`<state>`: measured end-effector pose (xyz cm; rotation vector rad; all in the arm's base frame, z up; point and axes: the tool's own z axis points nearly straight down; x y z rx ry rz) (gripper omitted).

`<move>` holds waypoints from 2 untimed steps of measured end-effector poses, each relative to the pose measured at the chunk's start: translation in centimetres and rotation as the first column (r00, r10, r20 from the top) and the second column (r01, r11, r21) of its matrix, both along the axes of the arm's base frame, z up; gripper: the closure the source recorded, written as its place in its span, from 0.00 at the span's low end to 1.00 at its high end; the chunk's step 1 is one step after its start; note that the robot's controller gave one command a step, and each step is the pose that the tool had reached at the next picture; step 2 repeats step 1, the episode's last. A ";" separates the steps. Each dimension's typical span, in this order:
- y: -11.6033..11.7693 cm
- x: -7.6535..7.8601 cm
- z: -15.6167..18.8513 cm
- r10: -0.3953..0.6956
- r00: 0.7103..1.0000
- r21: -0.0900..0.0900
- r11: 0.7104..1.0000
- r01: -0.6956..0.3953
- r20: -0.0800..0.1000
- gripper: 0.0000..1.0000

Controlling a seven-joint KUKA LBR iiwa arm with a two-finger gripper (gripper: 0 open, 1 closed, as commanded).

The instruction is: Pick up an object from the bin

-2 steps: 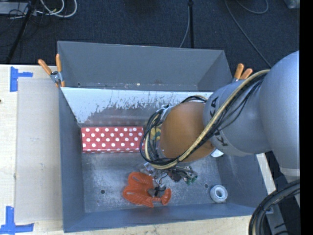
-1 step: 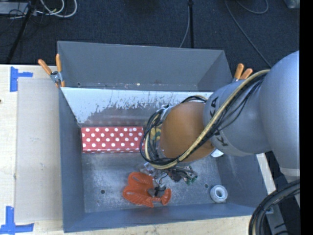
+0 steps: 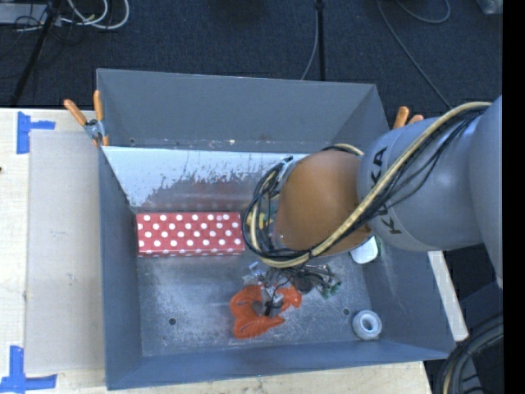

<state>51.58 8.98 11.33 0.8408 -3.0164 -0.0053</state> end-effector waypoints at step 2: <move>-0.2 0.1 10.5 0.016 1.000 0.002 1.000 -0.016 0.008 1.00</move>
Offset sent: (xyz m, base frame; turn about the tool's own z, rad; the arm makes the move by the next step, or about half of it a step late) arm 0.0000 0.0000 0.0000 0.0000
